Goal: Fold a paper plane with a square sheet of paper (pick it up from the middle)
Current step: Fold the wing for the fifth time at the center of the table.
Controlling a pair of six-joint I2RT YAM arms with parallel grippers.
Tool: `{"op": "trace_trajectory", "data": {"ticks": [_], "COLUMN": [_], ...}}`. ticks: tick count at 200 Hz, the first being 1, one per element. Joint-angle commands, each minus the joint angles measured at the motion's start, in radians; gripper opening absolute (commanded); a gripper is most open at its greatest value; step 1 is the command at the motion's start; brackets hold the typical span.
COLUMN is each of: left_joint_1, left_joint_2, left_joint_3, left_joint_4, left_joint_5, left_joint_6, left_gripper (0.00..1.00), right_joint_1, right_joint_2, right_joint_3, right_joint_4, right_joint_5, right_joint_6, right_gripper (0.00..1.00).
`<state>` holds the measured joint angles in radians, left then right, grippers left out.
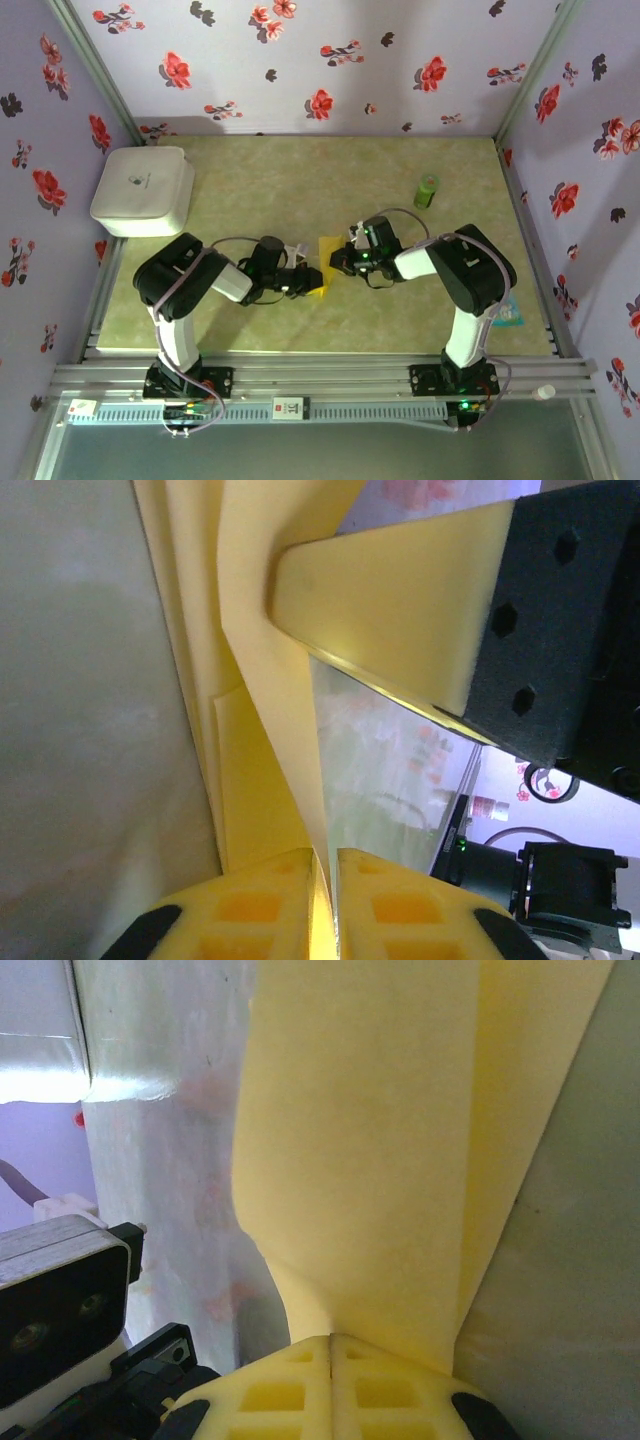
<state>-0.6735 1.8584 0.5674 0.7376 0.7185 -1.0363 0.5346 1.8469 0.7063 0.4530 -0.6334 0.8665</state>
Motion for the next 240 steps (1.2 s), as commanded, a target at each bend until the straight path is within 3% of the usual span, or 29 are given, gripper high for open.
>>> {"op": "trace_trajectory", "data": {"ticks": [1,61,76,110,145,174,212,240], "left_joint_1": [-0.003,-0.025,-0.027,-0.032,-0.04,-0.048,-0.052,-0.054], "left_joint_2": [-0.016,-0.045,-0.047,-0.074,-0.105,-0.104,-0.104,-0.114], "left_joint_3": [-0.021,-0.002,0.01,0.039,0.066,0.078,0.089,0.097], "left_joint_4": [-0.222,-0.312,-0.339,-0.462,-0.589,-0.62,-0.647,-0.703], "left_joint_5": [-0.034,-0.015,-0.002,-0.015,-0.041,-0.047,-0.044,-0.072], "left_joint_6": [0.069,0.107,0.121,0.176,0.242,0.262,0.283,0.305], "left_gripper": [0.14,0.0,0.0,0.1,0.1,0.0,0.0,0.07], "right_joint_1": [0.002,0.006,0.008,0.01,0.013,0.015,0.018,0.021], "right_joint_2": [0.041,0.048,0.048,0.045,0.046,0.047,0.048,0.049], "right_joint_3": [0.004,0.001,0.002,0.001,0.002,0.002,0.002,0.001], "right_joint_4": [-0.045,-0.042,-0.043,-0.047,-0.049,-0.052,-0.056,-0.055], "right_joint_5": [0.038,0.044,0.048,0.057,0.058,0.061,0.067,0.069], "right_joint_6": [0.002,0.014,0.017,0.021,0.023,0.023,0.026,0.025], "right_gripper": [0.06,0.06,0.06,0.06,0.06,0.06,0.06,0.06]}}
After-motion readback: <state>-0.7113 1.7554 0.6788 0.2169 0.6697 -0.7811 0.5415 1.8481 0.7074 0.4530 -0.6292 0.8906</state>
